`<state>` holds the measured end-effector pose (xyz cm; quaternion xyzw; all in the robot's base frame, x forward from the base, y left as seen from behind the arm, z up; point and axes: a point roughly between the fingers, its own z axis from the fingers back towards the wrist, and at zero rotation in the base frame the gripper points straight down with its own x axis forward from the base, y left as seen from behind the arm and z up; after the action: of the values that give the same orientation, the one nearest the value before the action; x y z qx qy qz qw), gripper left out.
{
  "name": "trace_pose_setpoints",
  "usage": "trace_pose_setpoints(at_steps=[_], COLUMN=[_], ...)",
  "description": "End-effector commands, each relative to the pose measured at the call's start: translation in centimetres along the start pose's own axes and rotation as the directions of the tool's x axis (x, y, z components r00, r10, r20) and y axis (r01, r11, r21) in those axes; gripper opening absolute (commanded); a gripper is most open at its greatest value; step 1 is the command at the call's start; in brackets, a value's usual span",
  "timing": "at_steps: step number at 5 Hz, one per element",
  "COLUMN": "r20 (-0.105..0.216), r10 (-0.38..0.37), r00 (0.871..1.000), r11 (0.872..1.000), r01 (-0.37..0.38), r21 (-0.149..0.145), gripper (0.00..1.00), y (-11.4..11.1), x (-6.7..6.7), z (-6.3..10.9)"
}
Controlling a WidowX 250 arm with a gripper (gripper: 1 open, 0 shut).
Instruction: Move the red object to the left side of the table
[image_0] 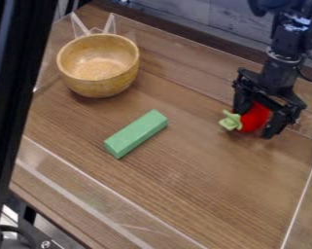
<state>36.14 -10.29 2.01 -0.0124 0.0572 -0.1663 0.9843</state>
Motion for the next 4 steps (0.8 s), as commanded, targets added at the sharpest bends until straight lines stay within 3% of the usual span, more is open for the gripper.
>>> trace_pose_setpoints(at_steps=[1, 2, 3, 4], r20=[0.003, -0.002, -0.002, 0.007], r10=[0.004, 0.009, 0.012, 0.006], r00=[1.0, 1.0, 1.0, 1.0], r11=[1.0, 1.0, 1.0, 1.0], r01=[-0.004, -0.009, -0.012, -0.005], r21=[-0.01, -0.014, -0.015, -0.023], gripper=[1.0, 1.0, 0.0, 0.0], y=[-0.18, -0.17, -0.13, -0.13], x=[0.49, 0.51, 0.54, 0.27], z=[-0.62, -0.73, -0.82, -0.31])
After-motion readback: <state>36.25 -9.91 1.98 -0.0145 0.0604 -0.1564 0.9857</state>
